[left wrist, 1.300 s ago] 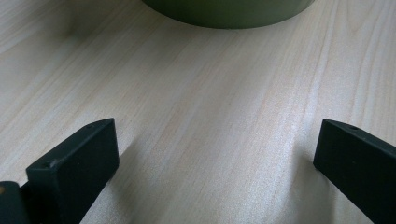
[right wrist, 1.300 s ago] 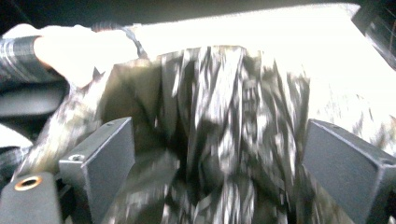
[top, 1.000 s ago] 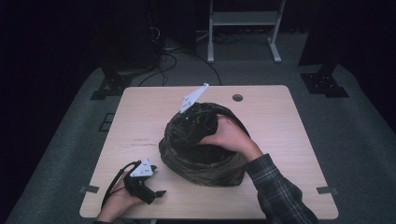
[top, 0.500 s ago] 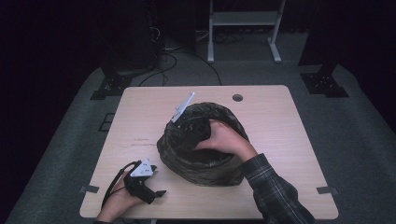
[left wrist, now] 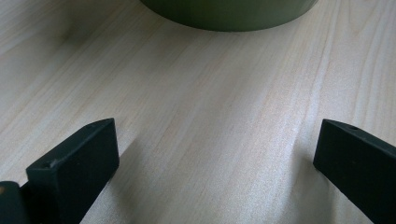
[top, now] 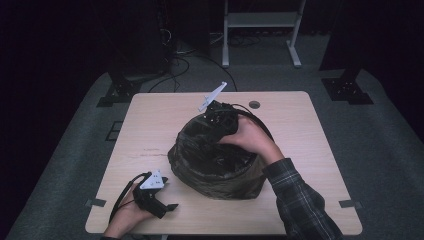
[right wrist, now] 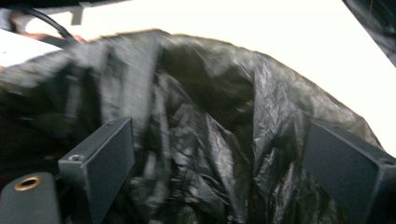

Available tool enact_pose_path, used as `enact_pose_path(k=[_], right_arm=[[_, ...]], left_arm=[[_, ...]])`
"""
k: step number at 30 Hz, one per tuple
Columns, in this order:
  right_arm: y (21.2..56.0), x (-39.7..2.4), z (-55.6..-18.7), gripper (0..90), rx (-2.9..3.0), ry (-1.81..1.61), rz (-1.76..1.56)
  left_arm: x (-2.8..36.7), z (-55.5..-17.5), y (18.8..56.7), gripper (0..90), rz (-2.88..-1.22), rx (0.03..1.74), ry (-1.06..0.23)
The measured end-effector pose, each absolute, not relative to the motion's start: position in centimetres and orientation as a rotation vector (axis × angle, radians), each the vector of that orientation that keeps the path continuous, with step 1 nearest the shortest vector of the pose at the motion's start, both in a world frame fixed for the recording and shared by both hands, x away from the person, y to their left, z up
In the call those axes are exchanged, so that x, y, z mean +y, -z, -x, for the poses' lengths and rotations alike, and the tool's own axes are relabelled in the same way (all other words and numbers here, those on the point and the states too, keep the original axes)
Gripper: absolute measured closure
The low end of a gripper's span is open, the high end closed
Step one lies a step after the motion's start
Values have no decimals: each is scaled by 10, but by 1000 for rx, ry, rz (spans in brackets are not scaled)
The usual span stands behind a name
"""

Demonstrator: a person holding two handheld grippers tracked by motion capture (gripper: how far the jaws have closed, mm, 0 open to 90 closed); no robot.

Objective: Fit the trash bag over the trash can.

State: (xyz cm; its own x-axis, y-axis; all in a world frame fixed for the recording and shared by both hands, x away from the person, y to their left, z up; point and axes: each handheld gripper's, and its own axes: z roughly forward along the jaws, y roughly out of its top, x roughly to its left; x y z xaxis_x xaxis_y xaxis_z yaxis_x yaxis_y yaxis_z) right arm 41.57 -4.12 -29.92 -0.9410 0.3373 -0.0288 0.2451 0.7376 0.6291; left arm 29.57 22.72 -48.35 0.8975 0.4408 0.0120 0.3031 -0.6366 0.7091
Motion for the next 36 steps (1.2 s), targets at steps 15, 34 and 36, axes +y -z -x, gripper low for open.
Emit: enact_pose_path(k=[15, 34, 36], right_arm=[[316, -22, -416, 89, 2878, -876, -474], [281, -64, -400, 88, 2770, -1157, -484], [276, -73, -396, 88, 2752, -1197, -471]], left_arm=[[227, -296, 483, 0, -2306, 529, -237], [227, -296, 484, 0, -2306, 528, -237], [227, -296, 483, 0, -2306, 528, -237]])
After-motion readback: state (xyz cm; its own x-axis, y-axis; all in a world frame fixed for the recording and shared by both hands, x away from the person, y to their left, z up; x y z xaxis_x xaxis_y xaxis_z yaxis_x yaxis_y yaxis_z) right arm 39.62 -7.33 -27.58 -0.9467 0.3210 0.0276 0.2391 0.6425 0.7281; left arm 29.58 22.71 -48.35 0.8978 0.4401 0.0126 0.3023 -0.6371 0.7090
